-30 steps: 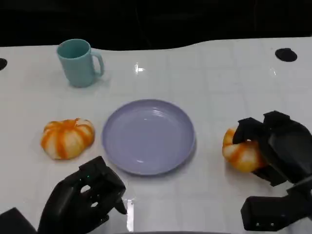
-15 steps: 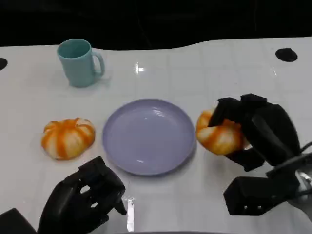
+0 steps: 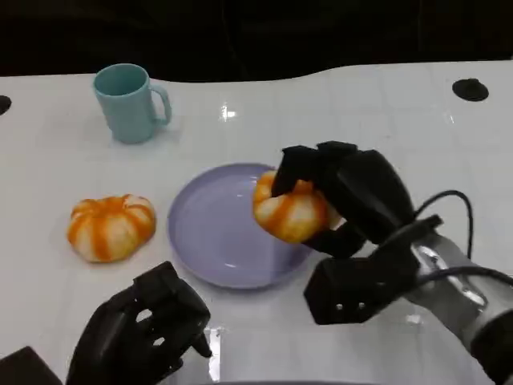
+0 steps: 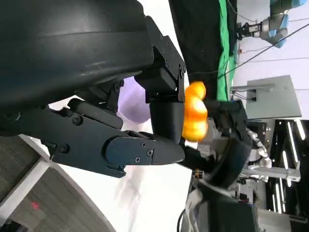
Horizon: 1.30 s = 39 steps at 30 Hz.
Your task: Grasp the bread from the table and place it into the plate.
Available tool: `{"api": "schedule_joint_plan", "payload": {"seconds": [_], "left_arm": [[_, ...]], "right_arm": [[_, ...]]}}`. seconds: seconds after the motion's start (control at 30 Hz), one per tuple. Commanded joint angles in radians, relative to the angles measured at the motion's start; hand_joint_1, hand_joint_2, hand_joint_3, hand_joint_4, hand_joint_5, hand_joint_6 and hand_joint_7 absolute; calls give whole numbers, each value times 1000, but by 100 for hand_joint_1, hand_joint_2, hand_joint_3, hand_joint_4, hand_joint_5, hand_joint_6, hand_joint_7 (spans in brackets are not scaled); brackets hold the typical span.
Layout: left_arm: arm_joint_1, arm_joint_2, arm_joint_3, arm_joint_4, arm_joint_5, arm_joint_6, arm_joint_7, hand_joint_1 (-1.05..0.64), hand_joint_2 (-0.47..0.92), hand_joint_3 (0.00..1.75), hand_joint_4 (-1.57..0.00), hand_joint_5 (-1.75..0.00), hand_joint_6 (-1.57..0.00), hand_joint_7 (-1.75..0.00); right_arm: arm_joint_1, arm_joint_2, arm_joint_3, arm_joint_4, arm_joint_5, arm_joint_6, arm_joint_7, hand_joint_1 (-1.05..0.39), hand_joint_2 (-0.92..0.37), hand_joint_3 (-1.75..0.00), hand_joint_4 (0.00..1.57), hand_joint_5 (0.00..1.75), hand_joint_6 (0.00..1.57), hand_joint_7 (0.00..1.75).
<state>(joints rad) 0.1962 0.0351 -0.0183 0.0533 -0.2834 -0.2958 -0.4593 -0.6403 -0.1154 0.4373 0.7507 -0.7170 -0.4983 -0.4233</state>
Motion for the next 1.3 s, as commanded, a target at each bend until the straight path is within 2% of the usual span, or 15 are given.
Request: {"api": "schedule_joint_plan", "payload": {"seconds": [0.03, 0.17, 0.27, 0.37, 0.4, 0.47, 0.5, 0.63, 0.7, 0.8, 0.87, 1.07, 1.3], "left_arm": [[6, 6, -1, -15, 2, -5, 2, -56, 92, 32, -63, -175, -56, -152], [6, 5, -4, -12, -2, -9, -5, -56, 92, 33, -62, -175, -56, -151], [10, 4, -8, -18, 1, -7, -3, -56, 92, 33, -61, -175, -56, -151], [13, 3, -11, -23, 3, -9, 1, -56, 92, 33, -62, -175, -56, -151], [13, 3, -11, -23, 4, -12, 1, -56, 92, 33, -62, -175, -56, -151], [14, 4, -12, -26, 3, -10, 0, -56, 92, 34, -62, -175, -56, -151], [15, 4, -13, -30, 3, -7, 1, -56, 92, 34, -62, -175, -57, -151], [17, 6, -14, -35, 3, -3, 1, -55, 92, 34, -62, -175, -56, -151], [18, 7, -14, -37, 4, -2, 1, -56, 92, 34, -62, -175, -56, -151], [17, 8, -13, -37, -2, 1, -2, -56, 92, 34, -61, -175, -57, -150], [18, 8, -14, -38, 2, 2, 0, -56, 92, 34, -61, -175, -57, -150], [17, 8, -18, -39, 7, 3, 3, -56, 92, 34, -62, -175, -57, -151], [15, 12, -20, -39, 15, -2, 6, -56, 92, 34, -62, -175, -57, -151]], "right_arm": [[-92, 53, 25, 128, -2, 1, -22, -19, -24, -137, 100, 175, 78, 167], [-149, 103, 32, 220, 12, 18, -15, -20, -26, -137, 99, 175, 77, 169], [-179, 122, 39, 263, 10, 26, -15, -20, -28, -132, 96, 175, 76, 162], [-201, 141, 37, 295, 19, 49, 2, -19, -31, -124, 92, 175, 81, 135], [-207, 148, 33, 305, 28, 56, 14, -18, -33, -118, 85, 170, 84, 112], [-219, 158, 31, 319, 40, 76, 48, -19, -45, -93, 81, 148, 92, 72], [-225, 158, 34, 320, 41, 90, 74, -23, -53, -77, 71, 125, 88, 50], [-241, 142, 72, 298, 10, 143, 170, -35, -76, -36, 43, 55, 67, 10], [-242, 136, 84, 290, 6, 156, 206, -41, -84, -22, 33, 37, 57, 3], [-242, 128, 98, 272, 0, 181, 260, -49, -91, -12, 23, 32, 48, 0], [-240, 122, 106, 256, -3, 195, 291, -54, -92, -15, 18, 31, 42, 0], [-222, 99, 114, 185, 5, 225, 360, -59, -92, -16, 14, 31, 38, 0], [-178, 46, 84, 42, 72, 243, 518, -55, -92, -16, 19, 36, 38, 0]]}}
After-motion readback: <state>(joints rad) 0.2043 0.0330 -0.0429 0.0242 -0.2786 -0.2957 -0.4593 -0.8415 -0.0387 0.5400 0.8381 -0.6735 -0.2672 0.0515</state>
